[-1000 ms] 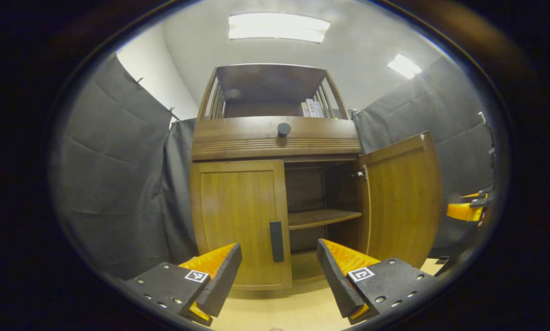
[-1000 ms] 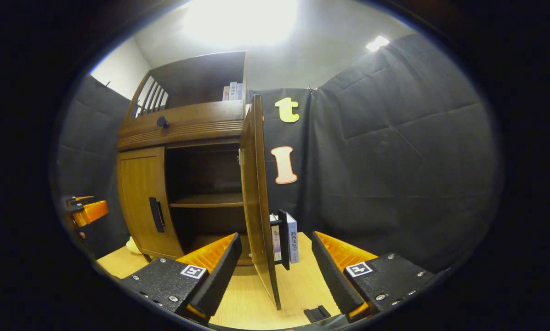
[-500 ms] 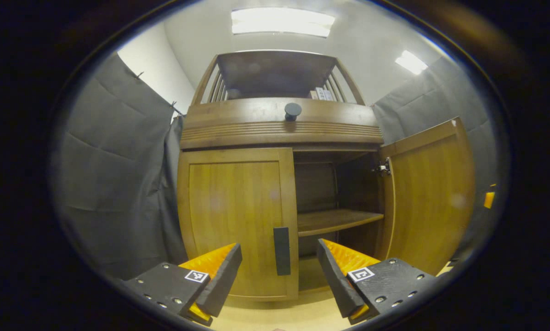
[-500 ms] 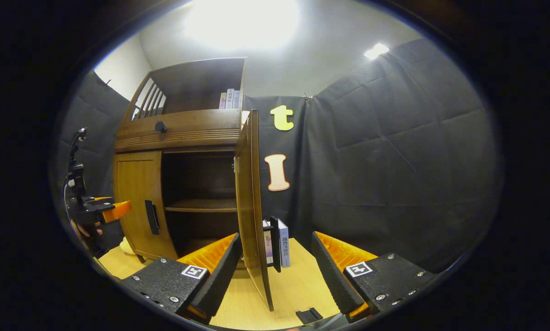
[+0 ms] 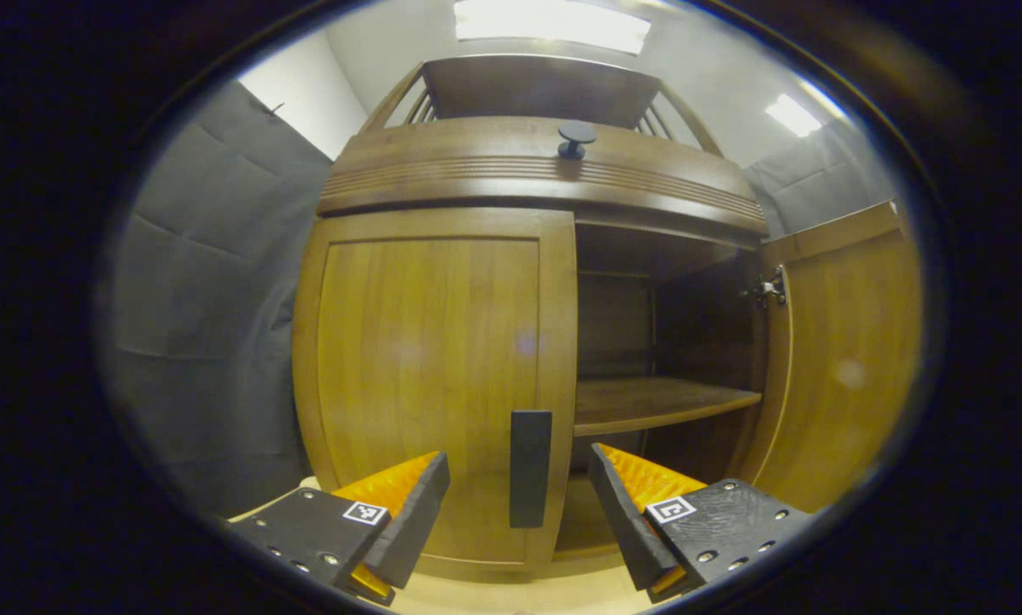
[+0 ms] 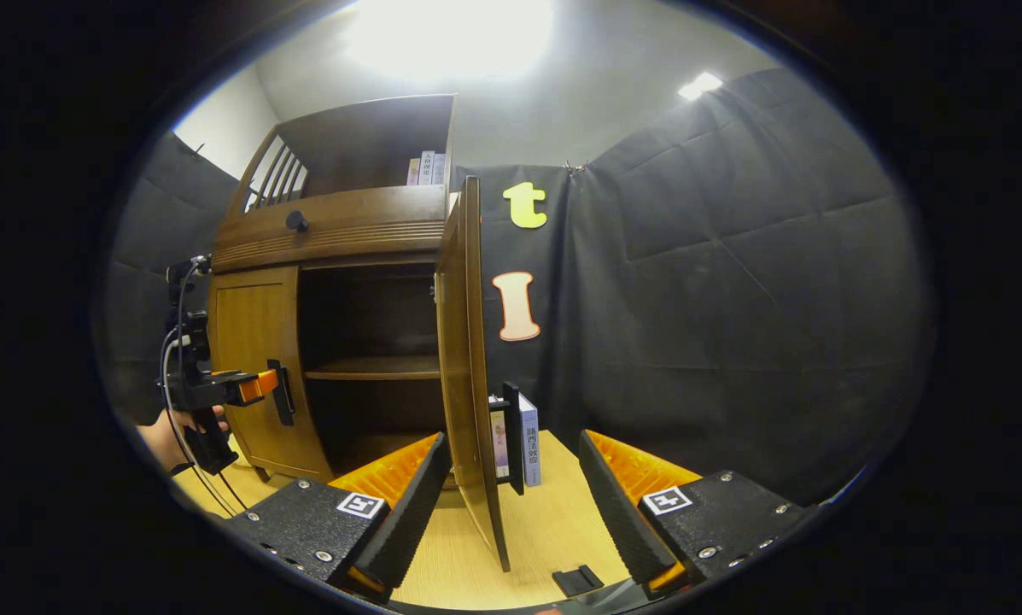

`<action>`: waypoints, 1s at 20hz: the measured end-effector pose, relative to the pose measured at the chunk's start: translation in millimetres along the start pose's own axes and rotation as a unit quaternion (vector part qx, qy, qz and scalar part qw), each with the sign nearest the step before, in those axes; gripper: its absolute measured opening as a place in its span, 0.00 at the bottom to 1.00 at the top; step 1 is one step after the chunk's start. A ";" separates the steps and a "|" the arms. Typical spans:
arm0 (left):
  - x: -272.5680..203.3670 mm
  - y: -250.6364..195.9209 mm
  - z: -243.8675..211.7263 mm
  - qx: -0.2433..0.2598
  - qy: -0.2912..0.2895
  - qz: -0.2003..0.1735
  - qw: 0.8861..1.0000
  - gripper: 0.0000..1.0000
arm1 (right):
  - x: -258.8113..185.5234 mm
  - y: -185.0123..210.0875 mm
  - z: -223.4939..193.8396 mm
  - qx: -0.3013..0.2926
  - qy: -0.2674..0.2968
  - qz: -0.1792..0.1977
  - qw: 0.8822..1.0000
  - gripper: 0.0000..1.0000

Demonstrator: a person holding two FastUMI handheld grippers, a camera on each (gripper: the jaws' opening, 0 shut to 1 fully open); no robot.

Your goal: Open the right door of the double-door shoe cabinet with the right hand, and open the left door with the left hand.

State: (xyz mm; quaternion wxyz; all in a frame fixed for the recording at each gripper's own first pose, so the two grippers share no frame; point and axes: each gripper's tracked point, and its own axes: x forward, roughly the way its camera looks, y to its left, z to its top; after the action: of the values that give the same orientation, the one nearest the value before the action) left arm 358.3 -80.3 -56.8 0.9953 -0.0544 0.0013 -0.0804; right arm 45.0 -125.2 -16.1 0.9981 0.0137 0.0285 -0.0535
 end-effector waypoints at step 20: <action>63.9 -12.3 -68.0 0.010 0.059 -0.018 0.998 0.37 | 7.2 17.0 -21.0 0.007 0.022 0.015 1.000 0.94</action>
State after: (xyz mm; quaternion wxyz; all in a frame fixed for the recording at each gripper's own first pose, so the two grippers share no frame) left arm 418.6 -110.0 -122.7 0.9923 -0.0399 0.0587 -0.1017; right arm 52.8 -108.4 -37.1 0.9977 0.0221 0.0500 -0.0388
